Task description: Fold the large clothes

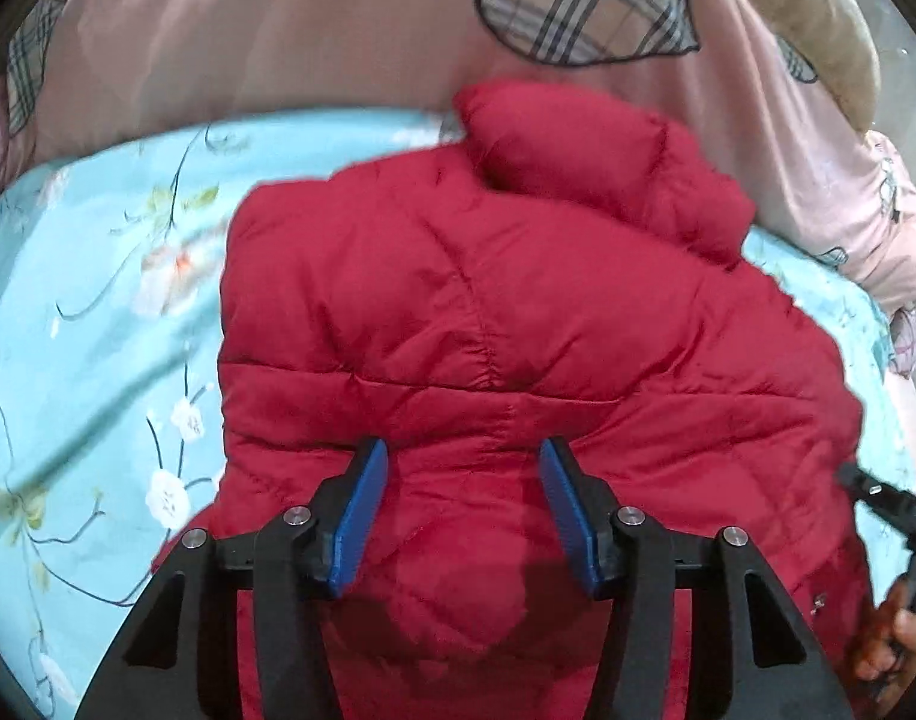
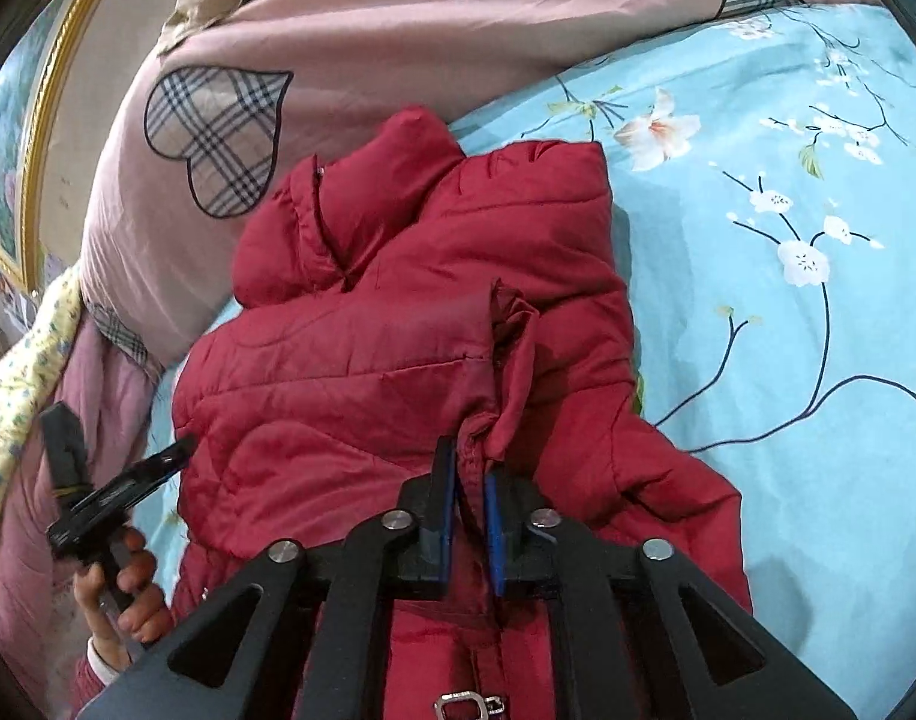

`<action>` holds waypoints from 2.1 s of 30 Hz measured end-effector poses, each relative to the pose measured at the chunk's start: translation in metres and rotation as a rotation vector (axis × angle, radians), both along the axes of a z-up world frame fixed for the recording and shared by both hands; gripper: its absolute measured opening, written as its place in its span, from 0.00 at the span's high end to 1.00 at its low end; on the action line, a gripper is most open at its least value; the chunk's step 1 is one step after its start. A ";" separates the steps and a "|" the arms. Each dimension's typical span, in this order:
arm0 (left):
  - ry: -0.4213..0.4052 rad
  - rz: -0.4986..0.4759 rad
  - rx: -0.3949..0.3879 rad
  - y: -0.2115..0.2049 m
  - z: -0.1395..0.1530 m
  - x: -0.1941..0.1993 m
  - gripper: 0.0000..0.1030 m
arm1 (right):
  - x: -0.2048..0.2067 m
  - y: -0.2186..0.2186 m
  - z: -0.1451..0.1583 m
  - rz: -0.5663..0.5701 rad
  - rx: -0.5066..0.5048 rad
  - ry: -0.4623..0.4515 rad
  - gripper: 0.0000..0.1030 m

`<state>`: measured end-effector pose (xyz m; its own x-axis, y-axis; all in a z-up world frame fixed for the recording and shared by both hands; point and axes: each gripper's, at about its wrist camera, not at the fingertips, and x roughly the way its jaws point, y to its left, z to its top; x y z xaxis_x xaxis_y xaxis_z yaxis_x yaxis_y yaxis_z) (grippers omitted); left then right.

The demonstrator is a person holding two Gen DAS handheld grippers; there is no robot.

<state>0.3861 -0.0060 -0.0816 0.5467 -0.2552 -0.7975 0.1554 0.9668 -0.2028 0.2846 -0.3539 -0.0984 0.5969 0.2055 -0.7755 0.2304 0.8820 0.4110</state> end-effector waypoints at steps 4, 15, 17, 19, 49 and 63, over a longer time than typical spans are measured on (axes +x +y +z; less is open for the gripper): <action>-0.004 -0.007 0.053 -0.011 -0.006 0.001 0.48 | -0.012 0.025 0.039 -0.024 -0.226 -0.100 0.79; -0.005 0.004 0.112 -0.017 -0.011 0.000 0.47 | 0.041 0.072 -0.009 0.149 -0.309 0.026 0.56; -0.021 0.003 0.140 -0.020 -0.004 -0.007 0.47 | 0.043 0.068 -0.022 0.151 -0.309 0.048 0.56; -0.055 -0.004 0.133 -0.020 0.006 -0.016 0.49 | 0.045 0.068 -0.024 0.149 -0.314 0.056 0.56; -0.013 0.000 0.078 -0.006 -0.010 -0.005 0.47 | 0.033 0.066 -0.025 0.115 -0.339 0.057 0.59; -0.003 0.040 0.059 0.002 0.002 -0.018 0.47 | 0.021 0.064 -0.001 0.086 -0.275 0.045 0.56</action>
<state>0.3679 -0.0044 -0.0795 0.5579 -0.1859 -0.8088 0.1168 0.9825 -0.1453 0.3059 -0.2896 -0.0994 0.5502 0.0323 -0.8344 0.1622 0.9761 0.1447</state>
